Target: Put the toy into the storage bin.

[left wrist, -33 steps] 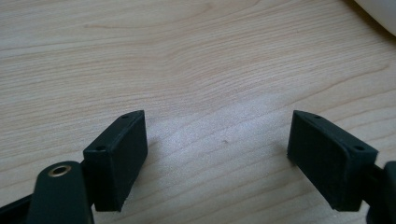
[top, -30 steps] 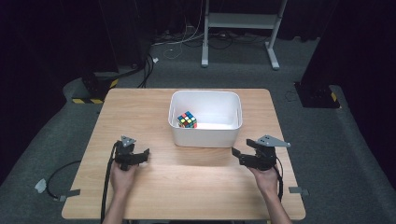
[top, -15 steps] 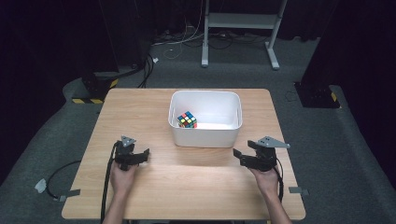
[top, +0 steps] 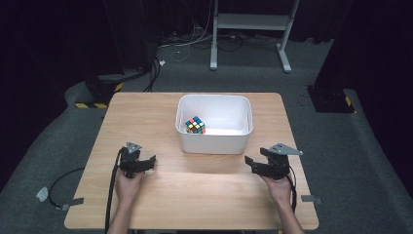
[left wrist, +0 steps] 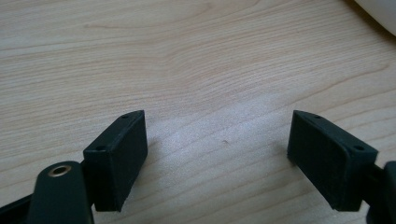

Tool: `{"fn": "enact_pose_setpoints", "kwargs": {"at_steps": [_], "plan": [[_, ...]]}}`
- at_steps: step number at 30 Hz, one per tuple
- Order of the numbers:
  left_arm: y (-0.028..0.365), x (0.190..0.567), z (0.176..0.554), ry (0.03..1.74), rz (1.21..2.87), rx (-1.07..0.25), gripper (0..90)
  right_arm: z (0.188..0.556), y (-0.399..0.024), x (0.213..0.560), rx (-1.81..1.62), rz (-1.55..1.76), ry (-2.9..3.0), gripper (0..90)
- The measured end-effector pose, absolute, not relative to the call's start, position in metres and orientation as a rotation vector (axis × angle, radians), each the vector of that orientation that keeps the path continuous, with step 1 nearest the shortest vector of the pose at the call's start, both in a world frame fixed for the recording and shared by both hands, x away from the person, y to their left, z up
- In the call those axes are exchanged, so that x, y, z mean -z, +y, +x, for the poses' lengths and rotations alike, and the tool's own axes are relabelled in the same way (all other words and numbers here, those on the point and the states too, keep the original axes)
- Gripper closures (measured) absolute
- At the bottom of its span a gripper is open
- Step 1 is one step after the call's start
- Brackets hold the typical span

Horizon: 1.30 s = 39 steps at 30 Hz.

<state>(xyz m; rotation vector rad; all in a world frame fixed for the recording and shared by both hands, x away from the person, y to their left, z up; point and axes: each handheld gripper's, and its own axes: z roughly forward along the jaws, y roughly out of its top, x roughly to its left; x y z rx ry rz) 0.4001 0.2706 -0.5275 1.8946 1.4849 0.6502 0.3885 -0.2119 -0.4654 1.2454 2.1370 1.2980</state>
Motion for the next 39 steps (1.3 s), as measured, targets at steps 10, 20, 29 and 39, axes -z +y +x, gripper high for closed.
{"fn": "enact_pose_setpoints", "kwargs": {"at_steps": [10, 20, 29, 39], "plan": [[0.271, 0.527, 0.400, 1.485, 1.895, -0.650, 20.0, 0.391, -0.215, 0.472, -1.276, 1.279, 2.130, 24.1], [0.271, 0.527, 0.400, 1.485, 1.895, -0.650, 20.0, 0.392, -0.218, 0.478, -1.248, 1.296, 2.126, 24.2], [0.271, 0.528, 0.400, 1.485, 1.894, -0.650, 20.0, 0.394, -0.221, 0.481, -1.224, 1.309, 2.125, 24.2], [0.271, 0.527, 0.400, 1.484, 1.897, -0.650, 20.0, 0.398, -0.221, 0.486, -1.187, 1.316, 2.127, 24.2]]}}
